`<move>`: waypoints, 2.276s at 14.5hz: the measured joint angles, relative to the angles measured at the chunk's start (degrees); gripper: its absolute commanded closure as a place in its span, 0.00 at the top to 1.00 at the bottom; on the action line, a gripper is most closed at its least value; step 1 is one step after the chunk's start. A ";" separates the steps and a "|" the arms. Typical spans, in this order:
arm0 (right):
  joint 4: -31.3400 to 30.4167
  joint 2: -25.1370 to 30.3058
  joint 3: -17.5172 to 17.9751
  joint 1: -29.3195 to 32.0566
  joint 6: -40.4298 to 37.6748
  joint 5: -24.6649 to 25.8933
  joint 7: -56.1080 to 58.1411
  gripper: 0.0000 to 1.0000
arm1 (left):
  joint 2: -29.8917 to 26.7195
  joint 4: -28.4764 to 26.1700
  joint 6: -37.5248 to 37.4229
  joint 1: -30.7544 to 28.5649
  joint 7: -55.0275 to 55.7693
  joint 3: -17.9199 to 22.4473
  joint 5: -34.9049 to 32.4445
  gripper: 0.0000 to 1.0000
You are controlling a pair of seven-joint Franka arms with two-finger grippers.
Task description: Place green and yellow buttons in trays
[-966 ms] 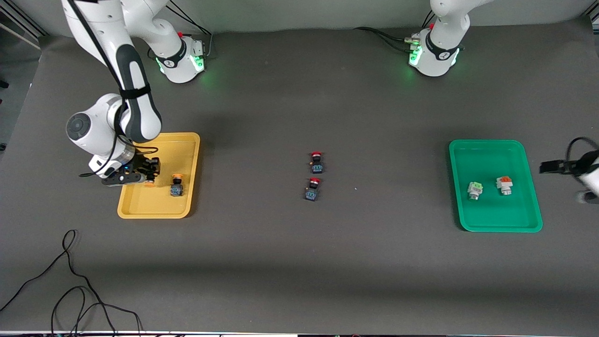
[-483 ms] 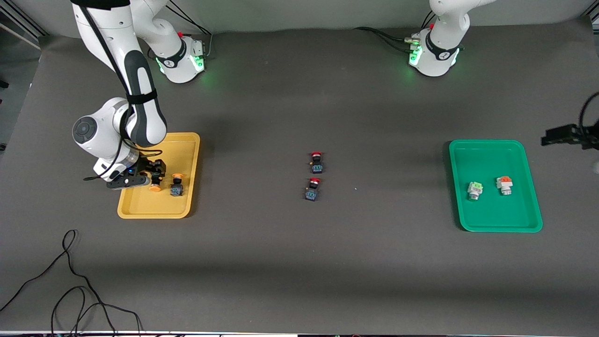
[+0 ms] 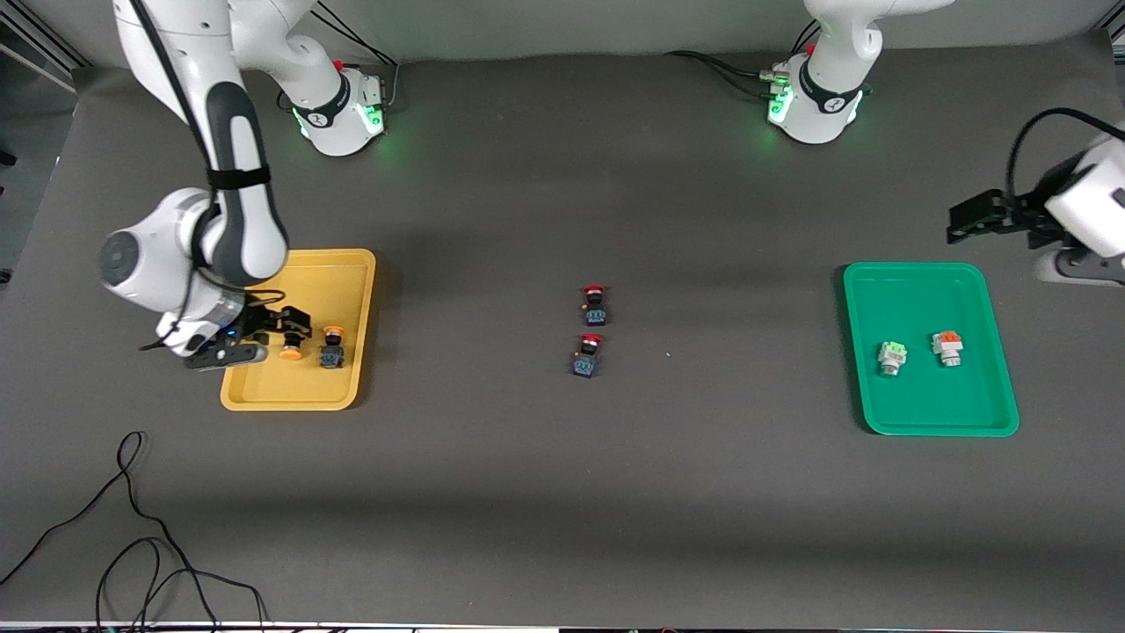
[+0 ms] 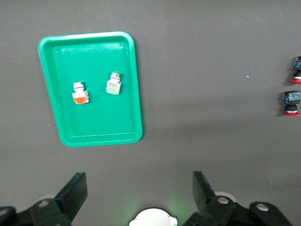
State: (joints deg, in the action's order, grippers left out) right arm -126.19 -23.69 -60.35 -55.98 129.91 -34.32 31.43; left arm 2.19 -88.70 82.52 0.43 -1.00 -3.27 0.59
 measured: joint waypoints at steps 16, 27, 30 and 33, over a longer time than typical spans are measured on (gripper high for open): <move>50.40 1.33 -20.56 -4.13 -56.78 17.49 -14.60 1.00 | -0.51 0.13 1.54 4.42 0.60 3.93 0.09 1.00; 50.19 0.69 -20.93 -3.86 -60.53 18.71 -15.87 1.00 | -0.71 0.20 1.54 8.20 0.60 8.59 0.15 1.00; 50.19 0.69 -20.93 -3.86 -61.07 18.71 -15.98 1.00 | -0.75 0.36 1.52 8.21 0.60 8.73 0.15 1.00; 50.13 0.69 -20.88 -3.75 -61.43 18.73 -16.66 1.00 | -0.76 0.67 1.52 8.22 0.60 8.81 0.15 1.00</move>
State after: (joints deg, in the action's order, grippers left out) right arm -76.05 -23.00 -81.23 -59.73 68.48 -15.59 14.78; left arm 1.43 -88.03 84.04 8.64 -0.40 5.54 0.74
